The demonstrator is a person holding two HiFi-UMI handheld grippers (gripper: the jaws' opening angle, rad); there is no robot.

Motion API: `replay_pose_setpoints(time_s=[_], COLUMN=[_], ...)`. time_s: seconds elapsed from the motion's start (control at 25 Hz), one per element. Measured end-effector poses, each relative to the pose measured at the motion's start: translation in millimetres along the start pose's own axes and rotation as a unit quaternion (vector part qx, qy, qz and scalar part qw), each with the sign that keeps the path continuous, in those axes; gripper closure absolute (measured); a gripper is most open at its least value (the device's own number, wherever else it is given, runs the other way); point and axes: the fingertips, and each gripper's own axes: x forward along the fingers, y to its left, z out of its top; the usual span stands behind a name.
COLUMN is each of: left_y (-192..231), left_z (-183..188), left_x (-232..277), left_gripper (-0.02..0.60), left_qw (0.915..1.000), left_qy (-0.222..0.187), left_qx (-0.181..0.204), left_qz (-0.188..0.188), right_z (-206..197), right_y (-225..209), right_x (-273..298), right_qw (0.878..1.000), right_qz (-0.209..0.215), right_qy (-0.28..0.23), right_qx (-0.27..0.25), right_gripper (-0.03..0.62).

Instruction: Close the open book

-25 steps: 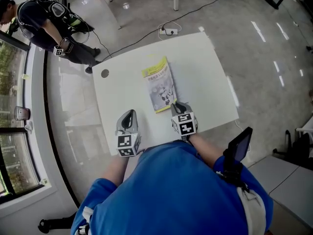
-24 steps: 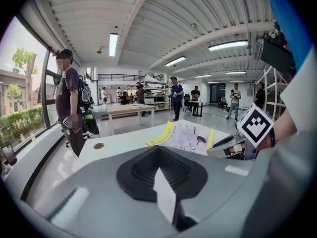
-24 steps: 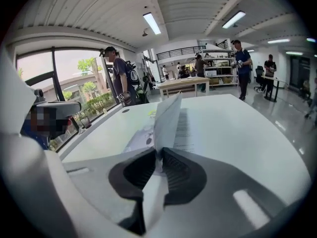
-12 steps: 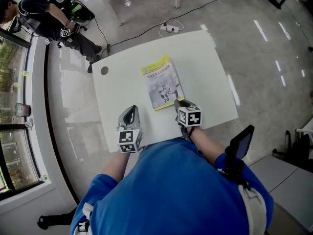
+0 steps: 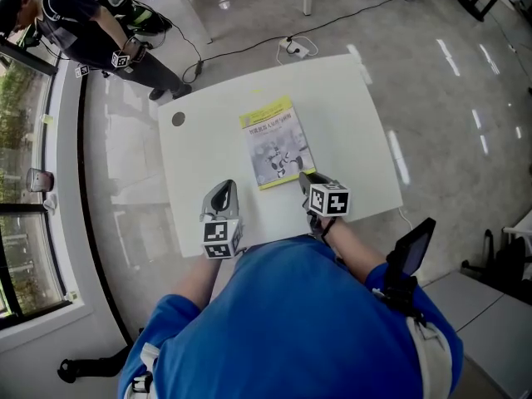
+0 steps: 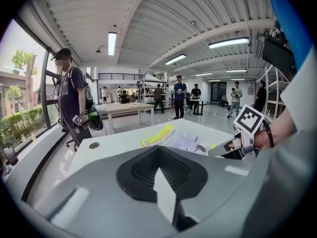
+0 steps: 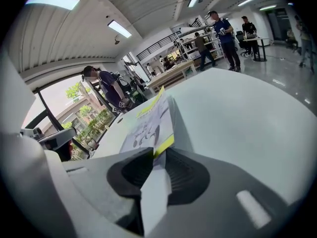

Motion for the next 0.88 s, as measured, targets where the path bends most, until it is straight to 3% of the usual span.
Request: replay_pose_setpoints(time_s=[0.44,0.68,0.88], left_y=[-21,-34,-40], left_z=[0,7,5], left_x=[4,-6,-18], left_gripper=[0.575,0.575,0.575], left_qw=[0.9998,0.9987,0.9978], left_qy=[0.011,0.006,-0.002], left_qx=[-0.003,-0.015,-0.01], left_qz=[0.017,0.048,0.065], right_z=[-8,-1,13], right_y=[-34,-30,-24], right_x=[-12,-19,-38], right_qw=[0.999,0.997,0.989], right_qz=[-0.02,0.001,-0.009], right_qy=[0.031,0.036,-0.001], right_qx=[-0.009,-0.064,-0.147], right_gripper=[0.525,0.525,0.525])
